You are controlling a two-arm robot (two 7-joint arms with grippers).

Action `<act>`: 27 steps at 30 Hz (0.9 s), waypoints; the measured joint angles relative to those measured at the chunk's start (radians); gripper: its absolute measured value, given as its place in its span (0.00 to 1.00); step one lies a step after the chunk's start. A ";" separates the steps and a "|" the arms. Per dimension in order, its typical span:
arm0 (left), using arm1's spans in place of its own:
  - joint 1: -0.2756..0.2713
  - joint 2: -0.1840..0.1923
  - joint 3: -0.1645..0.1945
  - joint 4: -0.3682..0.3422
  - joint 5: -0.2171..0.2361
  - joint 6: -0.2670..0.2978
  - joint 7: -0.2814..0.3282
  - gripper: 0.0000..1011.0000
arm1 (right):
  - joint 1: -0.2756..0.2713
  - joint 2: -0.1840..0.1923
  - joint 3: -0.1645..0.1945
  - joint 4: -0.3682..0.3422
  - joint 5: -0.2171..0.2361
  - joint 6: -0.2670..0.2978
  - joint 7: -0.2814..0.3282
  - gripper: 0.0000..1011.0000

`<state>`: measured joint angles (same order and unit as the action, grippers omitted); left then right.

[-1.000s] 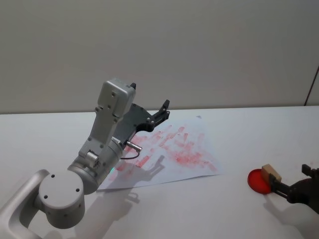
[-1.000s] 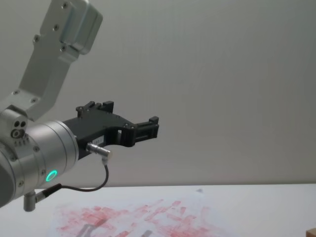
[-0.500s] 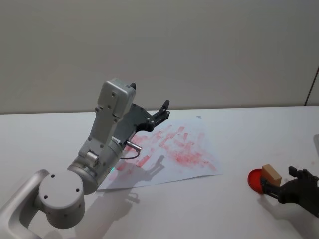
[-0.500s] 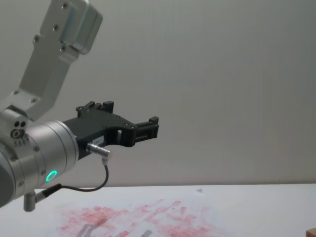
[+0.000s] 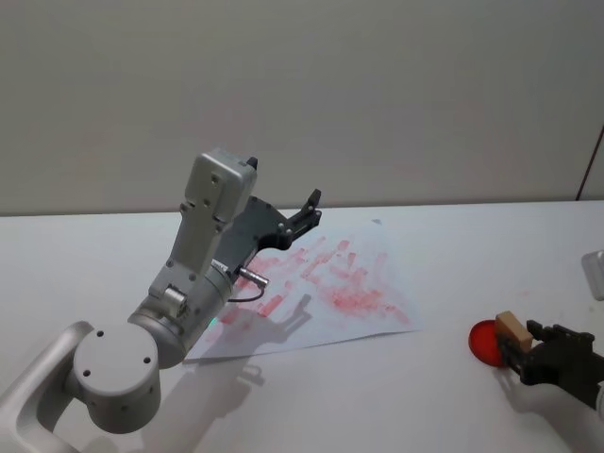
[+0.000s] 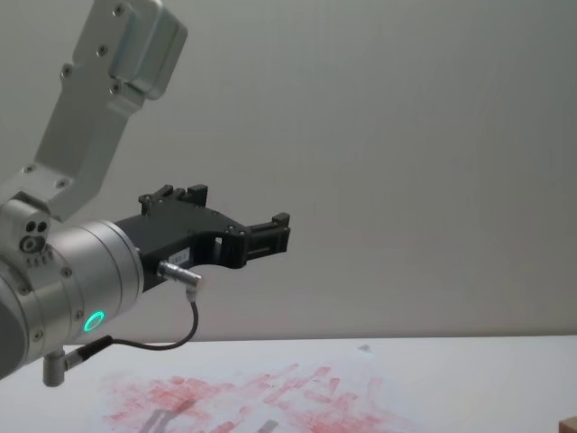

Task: Use the one hand to pick up the stamp and affix it onto the A4 paper.

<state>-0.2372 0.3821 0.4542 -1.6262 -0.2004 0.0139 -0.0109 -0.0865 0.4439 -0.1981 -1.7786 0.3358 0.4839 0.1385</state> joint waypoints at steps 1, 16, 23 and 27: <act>0.000 0.000 0.000 0.000 0.000 0.000 0.000 0.99 | 0.001 0.000 0.000 0.001 -0.001 0.000 0.001 0.45; 0.000 0.000 0.000 0.000 0.000 0.000 0.000 0.99 | 0.014 -0.005 -0.003 0.007 -0.016 -0.003 0.012 0.21; 0.000 0.000 0.000 0.000 0.000 0.000 0.000 0.99 | 0.039 -0.013 -0.009 0.007 -0.051 -0.040 0.037 0.21; 0.000 0.000 0.000 0.000 0.000 0.000 0.000 0.99 | 0.059 -0.020 -0.014 0.013 -0.072 -0.062 0.057 0.21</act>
<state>-0.2372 0.3821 0.4542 -1.6262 -0.2004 0.0139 -0.0109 -0.0273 0.4236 -0.2117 -1.7657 0.2638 0.4221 0.1957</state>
